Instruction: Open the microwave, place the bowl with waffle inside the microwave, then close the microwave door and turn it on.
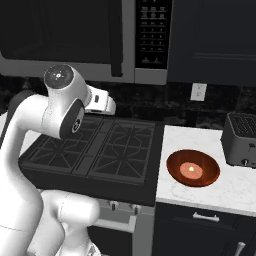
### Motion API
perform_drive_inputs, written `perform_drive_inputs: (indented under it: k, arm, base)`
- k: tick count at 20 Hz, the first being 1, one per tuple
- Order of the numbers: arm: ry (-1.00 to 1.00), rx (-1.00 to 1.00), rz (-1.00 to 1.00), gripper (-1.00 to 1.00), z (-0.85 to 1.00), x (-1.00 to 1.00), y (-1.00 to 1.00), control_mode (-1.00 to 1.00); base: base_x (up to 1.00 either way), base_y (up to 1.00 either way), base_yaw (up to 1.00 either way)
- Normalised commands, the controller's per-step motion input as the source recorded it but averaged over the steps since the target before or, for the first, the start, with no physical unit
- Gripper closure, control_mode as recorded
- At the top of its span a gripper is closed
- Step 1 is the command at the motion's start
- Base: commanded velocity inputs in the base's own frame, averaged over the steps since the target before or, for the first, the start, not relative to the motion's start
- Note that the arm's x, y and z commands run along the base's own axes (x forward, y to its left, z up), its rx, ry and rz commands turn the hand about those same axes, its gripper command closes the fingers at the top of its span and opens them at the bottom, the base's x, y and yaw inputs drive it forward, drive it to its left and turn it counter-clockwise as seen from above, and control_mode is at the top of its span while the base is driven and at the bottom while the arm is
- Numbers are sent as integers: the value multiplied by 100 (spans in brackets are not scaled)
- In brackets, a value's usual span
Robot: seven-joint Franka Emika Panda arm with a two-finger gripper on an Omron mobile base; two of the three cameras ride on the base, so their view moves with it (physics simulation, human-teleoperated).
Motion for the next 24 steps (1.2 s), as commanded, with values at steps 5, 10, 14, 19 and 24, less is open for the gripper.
perform_drive_inputs:
  k: [5,10,14,19,24]
  arm:
    - [-21,0,0,-100,18,-18,0,-100]
    - [-18,0,0,-100,6,-20,-12,-100]
    - [-15,1,0,-100,16,-25,-16,-100]
    - [-15,0,0,-100,33,-23,-3,-100]
    - [-1,0,0,-100,53,-6,-4,-100]
  base:
    - [0,0,0]
    - [0,0,0]
    - [0,0,0]
    - [0,0,0]
    - [0,0,0]
